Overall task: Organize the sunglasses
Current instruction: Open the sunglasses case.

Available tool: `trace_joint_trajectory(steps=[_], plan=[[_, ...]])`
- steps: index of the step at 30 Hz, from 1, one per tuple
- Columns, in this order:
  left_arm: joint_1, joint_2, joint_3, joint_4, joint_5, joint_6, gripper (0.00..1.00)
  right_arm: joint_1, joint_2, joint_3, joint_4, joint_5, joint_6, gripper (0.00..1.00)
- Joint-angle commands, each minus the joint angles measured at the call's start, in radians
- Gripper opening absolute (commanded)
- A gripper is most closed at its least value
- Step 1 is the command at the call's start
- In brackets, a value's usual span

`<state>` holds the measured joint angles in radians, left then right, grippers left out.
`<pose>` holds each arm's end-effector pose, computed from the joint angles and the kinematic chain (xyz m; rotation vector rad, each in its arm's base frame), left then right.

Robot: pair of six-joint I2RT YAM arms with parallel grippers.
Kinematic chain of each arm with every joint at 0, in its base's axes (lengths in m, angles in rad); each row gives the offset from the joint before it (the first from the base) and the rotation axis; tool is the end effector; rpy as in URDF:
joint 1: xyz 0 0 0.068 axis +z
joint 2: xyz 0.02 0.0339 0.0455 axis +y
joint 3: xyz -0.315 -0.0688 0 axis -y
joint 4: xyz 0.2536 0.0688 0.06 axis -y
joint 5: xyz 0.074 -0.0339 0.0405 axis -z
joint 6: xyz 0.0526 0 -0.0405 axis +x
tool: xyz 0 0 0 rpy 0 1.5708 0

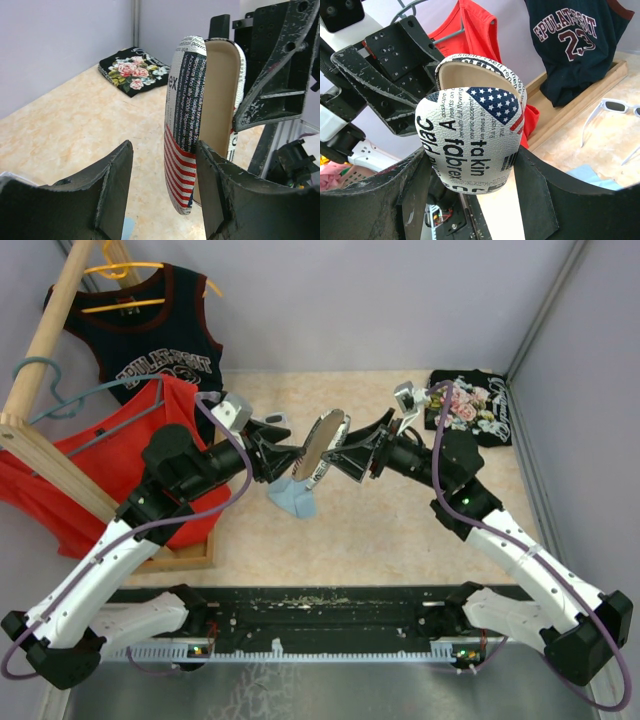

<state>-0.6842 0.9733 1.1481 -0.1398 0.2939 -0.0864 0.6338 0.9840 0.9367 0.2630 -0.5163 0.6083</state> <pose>0.1503 -0.1422 0.4815 0.6964 1.4379 -0.8313 0.1609 0.1504 0.4494 -0.4955 1.4473 1.3633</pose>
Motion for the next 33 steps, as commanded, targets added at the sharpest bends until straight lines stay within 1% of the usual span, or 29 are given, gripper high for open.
trace_joint_trajectory(steps=[1, 15, 17, 19, 25, 28, 33], plan=[[0.021, 0.034, 0.005, -0.056, -0.198, 0.064, 0.57, 0.026, -0.046, 0.032, 0.153, -0.176, 0.051, 0.00], [0.021, 0.048, 0.003, -0.068, -0.225, 0.074, 0.57, 0.026, -0.058, 0.016, 0.151, -0.177, 0.060, 0.00], [0.021, 0.041, 0.006, -0.069, -0.219, 0.071, 0.58, 0.026, -0.063, 0.019, 0.113, -0.154, 0.037, 0.00], [0.021, 0.031, 0.010, -0.070, -0.206, 0.068, 0.58, 0.026, -0.066, 0.030, 0.036, -0.119, 0.001, 0.00], [0.021, 0.015, 0.031, -0.085, -0.131, 0.070, 0.63, 0.027, -0.068, 0.049, -0.100, -0.008, -0.061, 0.00], [0.021, 0.011, 0.036, -0.090, -0.098, 0.070, 0.64, 0.027, -0.053, 0.069, -0.173, 0.052, -0.092, 0.00], [0.021, 0.003, 0.026, -0.097, -0.094, 0.061, 0.65, 0.026, -0.023, 0.107, -0.265, 0.088, -0.149, 0.00]])
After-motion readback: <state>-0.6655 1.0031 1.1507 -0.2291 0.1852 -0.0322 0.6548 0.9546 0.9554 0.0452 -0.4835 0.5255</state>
